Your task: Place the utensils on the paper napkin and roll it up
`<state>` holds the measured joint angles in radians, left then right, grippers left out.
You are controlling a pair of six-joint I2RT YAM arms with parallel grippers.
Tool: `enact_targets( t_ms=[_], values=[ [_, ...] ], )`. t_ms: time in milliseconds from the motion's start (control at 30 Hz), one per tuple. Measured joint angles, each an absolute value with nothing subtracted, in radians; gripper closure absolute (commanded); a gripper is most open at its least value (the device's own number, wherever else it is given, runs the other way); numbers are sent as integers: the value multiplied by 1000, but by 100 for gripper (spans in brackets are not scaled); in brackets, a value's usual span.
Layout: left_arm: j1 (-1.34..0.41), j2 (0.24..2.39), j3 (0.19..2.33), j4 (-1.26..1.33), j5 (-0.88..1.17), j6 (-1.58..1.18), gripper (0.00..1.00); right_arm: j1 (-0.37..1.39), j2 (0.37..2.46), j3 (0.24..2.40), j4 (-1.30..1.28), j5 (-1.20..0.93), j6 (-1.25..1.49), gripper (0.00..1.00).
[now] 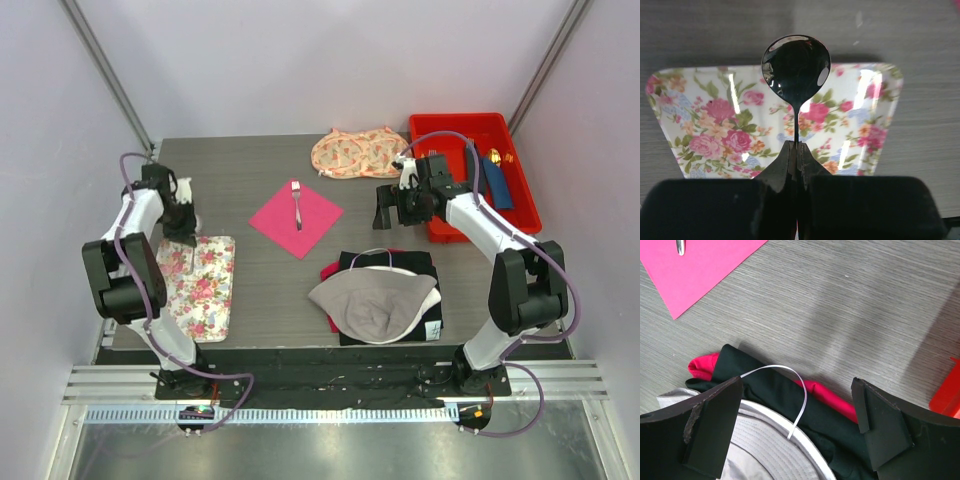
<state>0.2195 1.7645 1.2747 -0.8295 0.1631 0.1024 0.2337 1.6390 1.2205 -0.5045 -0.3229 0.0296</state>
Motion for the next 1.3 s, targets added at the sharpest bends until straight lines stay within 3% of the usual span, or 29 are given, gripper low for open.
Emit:
enact_targets(
  t_ms=[300, 533, 767, 1300],
  values=[
    [18, 1798, 1670, -868, 226, -154, 100, 234, 1641, 1222, -505, -323, 31, 0],
    [-126, 2069, 1913, -850, 262, -379, 100, 234, 1654, 1238, -505, -315, 33, 0],
    [-225, 2244, 1961, -848, 235, -463, 100, 234, 1656, 1238, -506, -303, 33, 0],
    [-268, 2357, 2018, -820, 228, -498, 100, 234, 1702, 1238, -506, -298, 33, 0]
  ],
)
